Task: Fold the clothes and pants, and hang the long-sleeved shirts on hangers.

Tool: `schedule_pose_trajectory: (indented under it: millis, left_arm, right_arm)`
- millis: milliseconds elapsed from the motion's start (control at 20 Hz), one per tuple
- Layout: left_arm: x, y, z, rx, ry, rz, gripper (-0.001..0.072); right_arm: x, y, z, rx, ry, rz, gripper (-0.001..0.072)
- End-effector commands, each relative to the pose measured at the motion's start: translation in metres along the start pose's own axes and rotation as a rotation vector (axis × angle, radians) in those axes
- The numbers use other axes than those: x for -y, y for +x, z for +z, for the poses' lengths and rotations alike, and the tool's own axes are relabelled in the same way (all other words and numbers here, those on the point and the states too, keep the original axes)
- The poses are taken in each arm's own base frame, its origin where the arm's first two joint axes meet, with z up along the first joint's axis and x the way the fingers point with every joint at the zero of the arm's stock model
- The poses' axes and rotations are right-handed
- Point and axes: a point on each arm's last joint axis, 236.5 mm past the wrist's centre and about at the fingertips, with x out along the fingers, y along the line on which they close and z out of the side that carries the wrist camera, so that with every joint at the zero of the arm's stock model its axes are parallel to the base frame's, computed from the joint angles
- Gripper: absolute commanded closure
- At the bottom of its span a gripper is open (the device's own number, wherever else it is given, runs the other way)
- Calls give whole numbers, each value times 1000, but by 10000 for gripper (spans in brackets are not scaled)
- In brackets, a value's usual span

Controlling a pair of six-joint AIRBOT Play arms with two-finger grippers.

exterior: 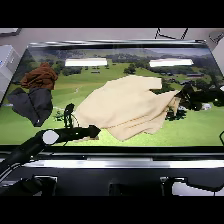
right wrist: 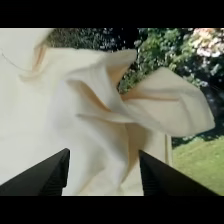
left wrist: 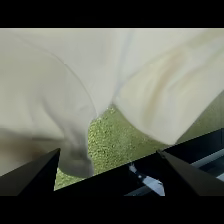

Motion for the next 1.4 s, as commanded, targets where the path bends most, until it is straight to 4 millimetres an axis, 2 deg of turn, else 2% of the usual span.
schedule_pose_trajectory:
  millis: [0, 100, 150, 250, 350, 400, 500, 700, 850, 1000, 1100, 1150, 1200, 1250, 1350]
  left_arm:
    - [-23, -19, 27, -13, 82, 78, -3]
    - [-74, -56, 59, -25, 37, 203, -2]
    - [-101, -75, 69, -31, -16, 251, -2]
    - [-148, -97, 80, -18, -134, 303, -2]
    - [-184, -97, 81, -20, -249, 321, -1]
    - [-193, -87, 80, -36, -289, 304, -1]
    - [-196, -61, 83, -39, -336, 238, 0]
    - [-189, -15, 109, 30, -430, 94, 1]
    - [-183, 8, 124, 19, -412, 77, 1]
    - [-171, 26, 146, 32, -361, 70, 1]
    - [-163, 39, 153, 24, -342, 62, 8]
    - [-162, 44, 153, 18, -360, 60, 129]
    - [-162, 49, 152, 12, -375, 61, 281]
    - [-162, 51, 152, 13, -393, 62, 371]
    - [-161, 52, 152, 13, -404, 59, 621]
  right_arm:
    - [32, -4, -60, -265, -67, -107, 142]
    - [52, 0, -103, -417, -61, -135, 140]
    - [58, 5, -123, -462, -50, -122, 136]
    - [70, 19, -154, -482, -16, -98, 106]
    - [76, 31, -172, -476, 35, -78, 95]
    - [73, 34, -179, -482, 52, -51, 92]
    - [64, 37, -185, -489, 67, 2, 80]
    - [57, 43, -182, -465, 52, 12, 80]
    - [41, 61, -186, -429, -35, -5, 21]
    - [29, 76, -182, -370, -66, -15, 8]
    - [28, 82, -184, -371, -63, -23, 7]
    - [29, 85, -186, -381, -55, -27, 7]
    - [27, 89, -190, -395, -50, -26, 7]
    - [23, 93, -196, -411, -51, -19, 7]
    - [14, 105, -207, -421, -77, -15, 11]
